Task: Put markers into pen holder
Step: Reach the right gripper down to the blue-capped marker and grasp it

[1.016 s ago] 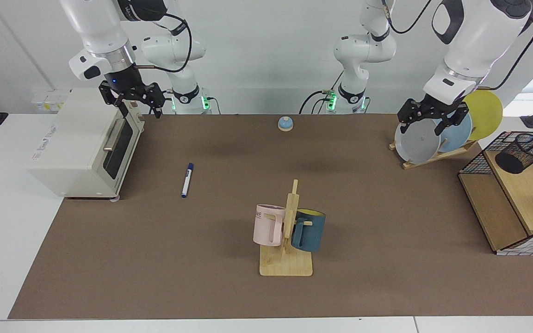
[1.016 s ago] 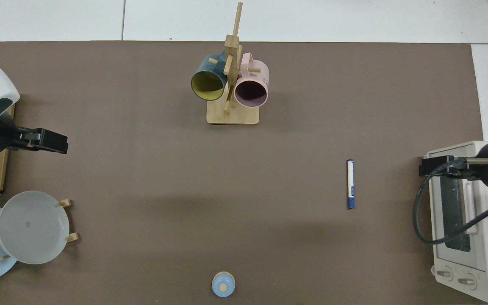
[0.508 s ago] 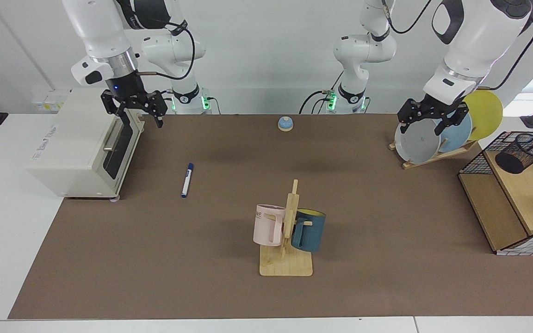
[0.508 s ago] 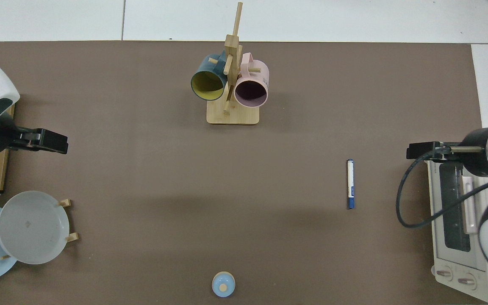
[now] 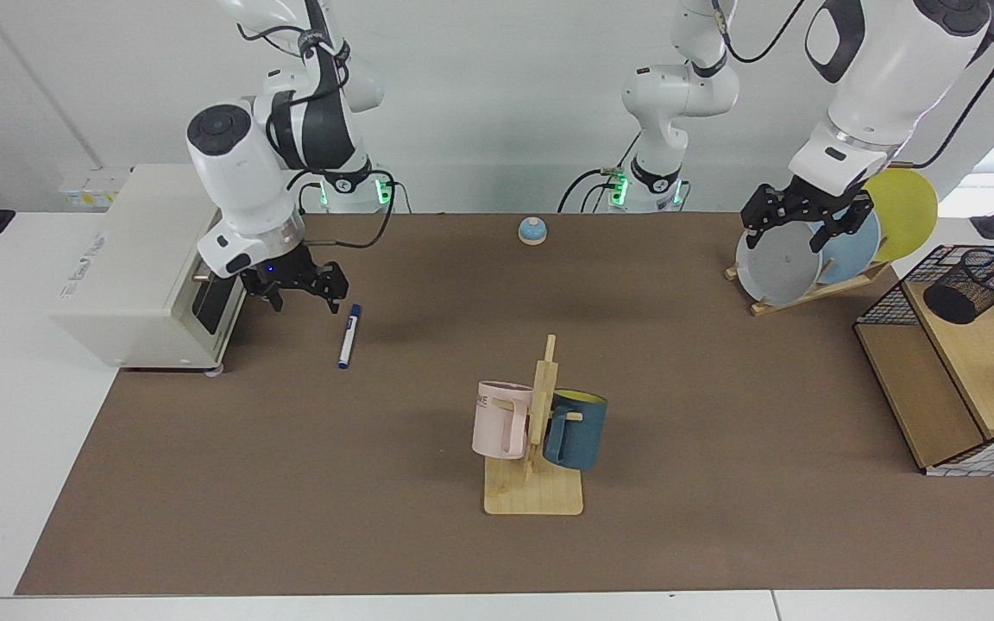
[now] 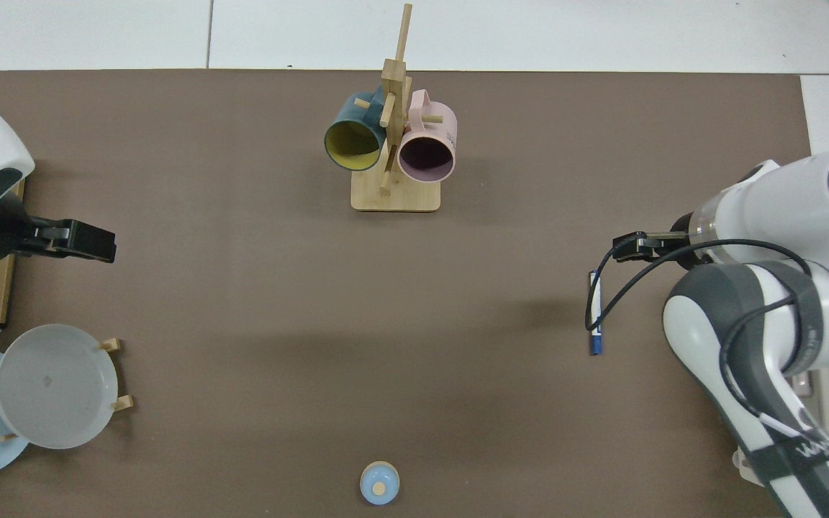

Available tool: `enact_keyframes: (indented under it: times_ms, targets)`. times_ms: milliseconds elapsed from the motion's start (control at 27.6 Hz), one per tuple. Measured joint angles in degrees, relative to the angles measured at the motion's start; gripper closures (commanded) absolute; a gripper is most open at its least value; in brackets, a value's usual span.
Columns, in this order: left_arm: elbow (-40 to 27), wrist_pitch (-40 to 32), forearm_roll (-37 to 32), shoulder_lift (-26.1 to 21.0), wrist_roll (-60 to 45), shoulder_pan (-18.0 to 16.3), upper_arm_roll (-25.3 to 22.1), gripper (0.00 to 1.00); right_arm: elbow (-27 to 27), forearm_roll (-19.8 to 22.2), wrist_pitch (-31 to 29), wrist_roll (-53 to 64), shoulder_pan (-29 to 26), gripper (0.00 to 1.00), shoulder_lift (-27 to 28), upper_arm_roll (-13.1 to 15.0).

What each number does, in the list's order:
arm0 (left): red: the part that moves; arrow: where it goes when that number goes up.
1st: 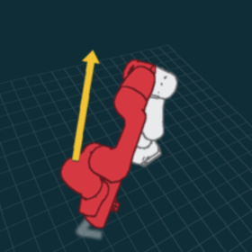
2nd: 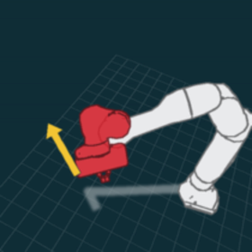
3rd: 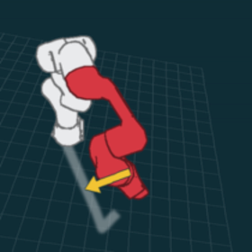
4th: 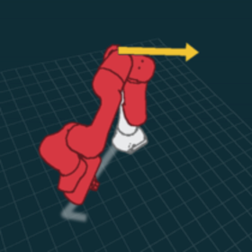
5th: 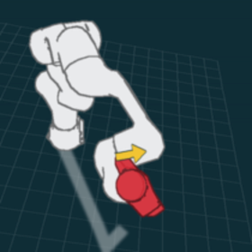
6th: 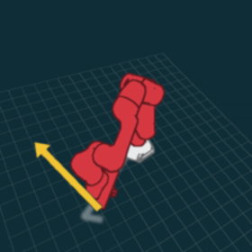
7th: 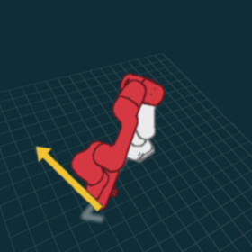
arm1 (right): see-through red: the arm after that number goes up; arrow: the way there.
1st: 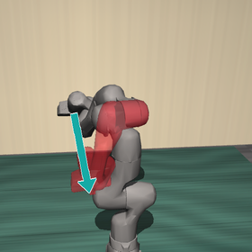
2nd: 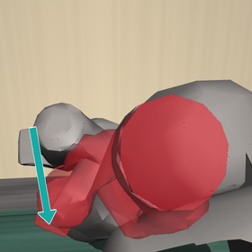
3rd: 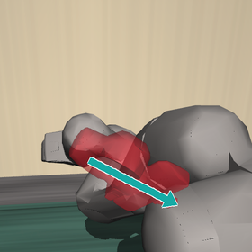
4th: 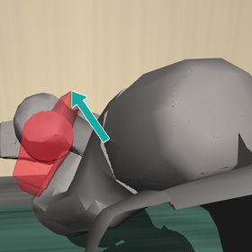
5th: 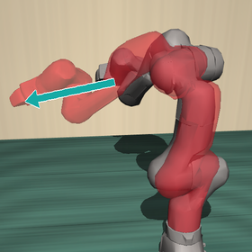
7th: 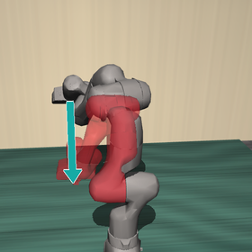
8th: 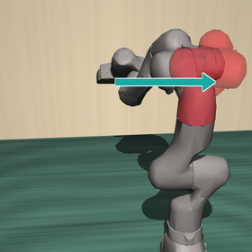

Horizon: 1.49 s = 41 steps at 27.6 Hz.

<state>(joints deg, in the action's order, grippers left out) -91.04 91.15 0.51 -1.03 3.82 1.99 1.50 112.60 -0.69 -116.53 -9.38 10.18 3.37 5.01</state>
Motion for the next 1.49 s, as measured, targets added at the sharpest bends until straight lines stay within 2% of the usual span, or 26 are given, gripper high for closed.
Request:
enact_keyframes:
  times_ms: [472,979,1016,1161,1342,1378,1487]
  targets:
    - [-0.1,-0.1,0.0,0.1,0.0,0.0,0.0,0.0,6.9,0.0,-8.4,0.0,0.4,0.0,5.6,0.0]
    - [-0.3,-0.2,0.0,0.1,0.0,0.0,0.0,0.0,9.0,0.0,-10.7,-0.2,1.1,0.02,9.6,0.0]
    - [-0.3,-0.2,0.0,0.1,0.0,0.0,0.0,0.0,9.0,0.0,-10.7,-0.3,1.1,0.07,9.8,0.0]
    - [-0.4,-0.3,0.0,0.2,1.8,0.0,0.0,0.0,9.0,0.0,-11.0,-0.7,1.5,0.37,10.5,0.0]
    - [-0.8,-0.4,-0.1,0.5,8.6,-0.1,-0.3,0.0,9.0,0.0,-11.2,-1.8,1.7,0.95,10.8,0.0]
    - [-0.9,-0.4,-0.1,0.5,10.8,-0.1,-0.5,0.0,9.0,0.0,-11.2,-1.8,1.7,1.0,10.8,0.0]
    - [-0.9,-0.5,-0.2,0.6,17.7,-0.1,-1.2,0.0,8.9,0.0,-11.2,-2.0,1.7,1.0,10.7,-0.1]
